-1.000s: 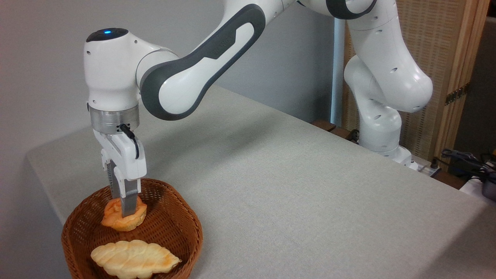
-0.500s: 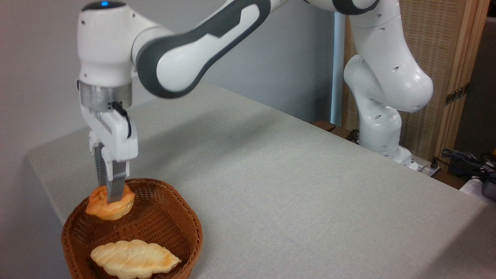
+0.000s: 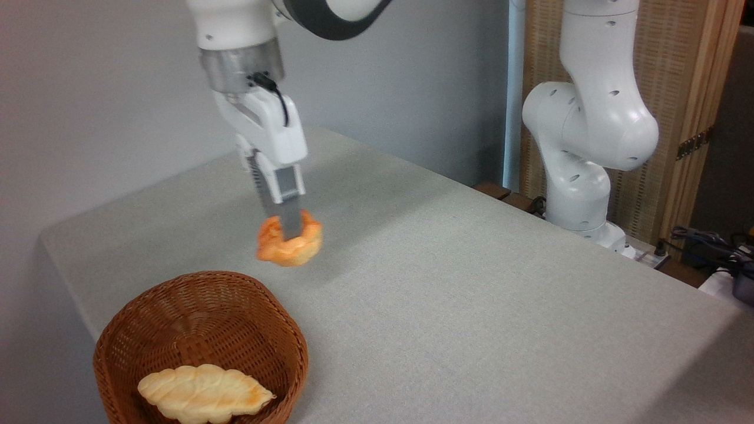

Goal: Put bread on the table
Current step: 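Move the bun away from the basket and lower it onto the table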

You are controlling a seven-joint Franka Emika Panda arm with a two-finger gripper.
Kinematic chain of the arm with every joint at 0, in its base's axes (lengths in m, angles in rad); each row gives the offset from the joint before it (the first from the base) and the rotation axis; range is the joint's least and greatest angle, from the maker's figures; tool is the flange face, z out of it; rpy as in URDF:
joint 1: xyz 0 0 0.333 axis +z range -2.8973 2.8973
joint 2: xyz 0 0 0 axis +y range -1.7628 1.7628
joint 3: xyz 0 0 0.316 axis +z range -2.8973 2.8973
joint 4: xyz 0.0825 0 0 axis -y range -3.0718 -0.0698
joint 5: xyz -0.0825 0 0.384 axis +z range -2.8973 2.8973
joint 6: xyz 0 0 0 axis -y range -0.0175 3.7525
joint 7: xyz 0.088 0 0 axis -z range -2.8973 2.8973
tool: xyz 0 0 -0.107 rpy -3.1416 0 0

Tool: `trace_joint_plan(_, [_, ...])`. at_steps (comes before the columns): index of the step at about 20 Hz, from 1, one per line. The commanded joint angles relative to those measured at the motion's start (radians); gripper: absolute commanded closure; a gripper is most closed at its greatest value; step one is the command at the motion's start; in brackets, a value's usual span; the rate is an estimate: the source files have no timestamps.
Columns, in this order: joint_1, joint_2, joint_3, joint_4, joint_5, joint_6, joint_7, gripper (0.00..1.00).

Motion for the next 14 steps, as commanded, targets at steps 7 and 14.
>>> trace_joint_plan(7, [-0.099,0.015,-0.011,-0.194,0.01,0.072,0.013,0.0])
trace_joint_plan(14, [-0.099,0.009,-0.011,-0.185,0.001,0.075,0.009,0.0])
